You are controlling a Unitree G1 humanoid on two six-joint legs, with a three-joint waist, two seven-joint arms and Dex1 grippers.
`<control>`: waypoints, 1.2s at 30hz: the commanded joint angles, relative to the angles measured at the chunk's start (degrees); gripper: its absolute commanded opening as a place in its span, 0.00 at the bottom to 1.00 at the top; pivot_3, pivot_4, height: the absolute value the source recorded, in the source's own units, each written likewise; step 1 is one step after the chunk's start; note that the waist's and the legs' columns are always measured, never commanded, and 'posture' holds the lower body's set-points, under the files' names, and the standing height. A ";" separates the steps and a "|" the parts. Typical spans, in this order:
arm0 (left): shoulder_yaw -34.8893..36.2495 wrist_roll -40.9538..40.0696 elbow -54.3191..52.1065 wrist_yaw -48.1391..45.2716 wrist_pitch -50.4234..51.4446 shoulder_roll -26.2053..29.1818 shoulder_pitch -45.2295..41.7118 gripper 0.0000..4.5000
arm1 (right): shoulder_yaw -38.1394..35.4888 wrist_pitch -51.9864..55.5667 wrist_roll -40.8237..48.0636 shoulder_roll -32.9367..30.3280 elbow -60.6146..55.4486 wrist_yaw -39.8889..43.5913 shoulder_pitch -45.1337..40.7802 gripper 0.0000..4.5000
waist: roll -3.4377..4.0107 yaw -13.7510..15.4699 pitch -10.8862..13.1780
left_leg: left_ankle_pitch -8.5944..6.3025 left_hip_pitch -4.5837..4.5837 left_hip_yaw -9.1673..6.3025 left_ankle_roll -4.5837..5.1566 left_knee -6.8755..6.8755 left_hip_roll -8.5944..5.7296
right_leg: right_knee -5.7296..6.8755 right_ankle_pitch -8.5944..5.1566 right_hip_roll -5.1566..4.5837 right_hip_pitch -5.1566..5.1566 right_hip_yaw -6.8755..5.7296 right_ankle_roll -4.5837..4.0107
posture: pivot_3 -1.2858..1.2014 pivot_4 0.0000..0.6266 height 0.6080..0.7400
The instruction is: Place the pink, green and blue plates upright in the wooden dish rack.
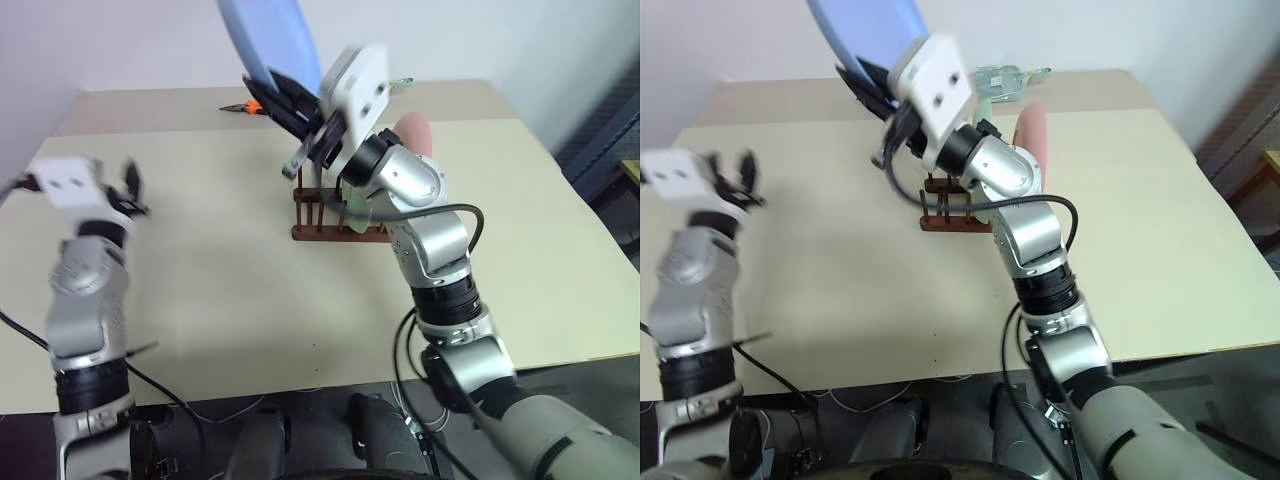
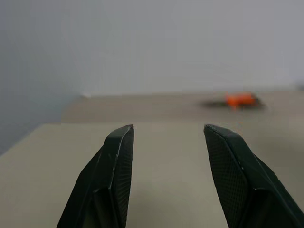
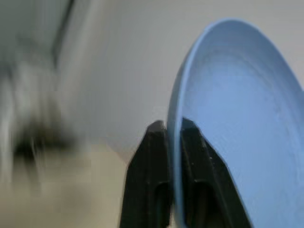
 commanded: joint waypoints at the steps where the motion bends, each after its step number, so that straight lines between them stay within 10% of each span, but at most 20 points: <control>1: -2.95 2.44 -1.89 -1.77 -4.46 -0.76 1.45 0.53 | -4.84 10.26 10.53 3.11 -5.95 -6.83 0.53 0.00 | -0.01 0.08 0.00 | 0.00 -0.01 -0.03 0.00 0.02 0.00 | 0.00 -0.03 0.00 -0.01 -0.03 -0.09 | 0.52 0.24 1.00; 12: -6.19 2.55 -0.70 -6.15 -7.43 -3.56 4.08 0.53 | -9.57 21.66 20.52 8.06 -4.65 -24.91 3.50 0.00 | 0.05 -0.61 0.00 | 0.02 0.02 0.07 0.02 -0.07 0.03 | 0.12 0.02 0.05 -0.20 -0.02 -0.01 | 0.52 0.24 1.00; 33: -15.13 0.85 -5.31 -24.00 -1.33 3.09 13.67 0.53 | -10.38 22.72 26.99 7.35 3.58 -34.11 1.09 0.00 | 0.13 -0.57 0.02 | 0.02 0.02 0.07 0.04 -0.05 0.06 | 0.12 -0.08 0.07 -0.17 -0.02 -0.18 | 0.52 0.24 1.00; 36: -15.54 0.87 -5.17 -23.73 -1.17 2.41 12.96 0.54 | -8.08 20.89 23.74 5.13 3.86 -31.76 -0.04 0.23 | 0.14 -0.61 0.03 | 0.02 0.03 0.07 0.05 -0.06 0.07 | 0.12 -0.08 0.08 -0.18 -0.02 -0.18 | 0.52 0.24 1.00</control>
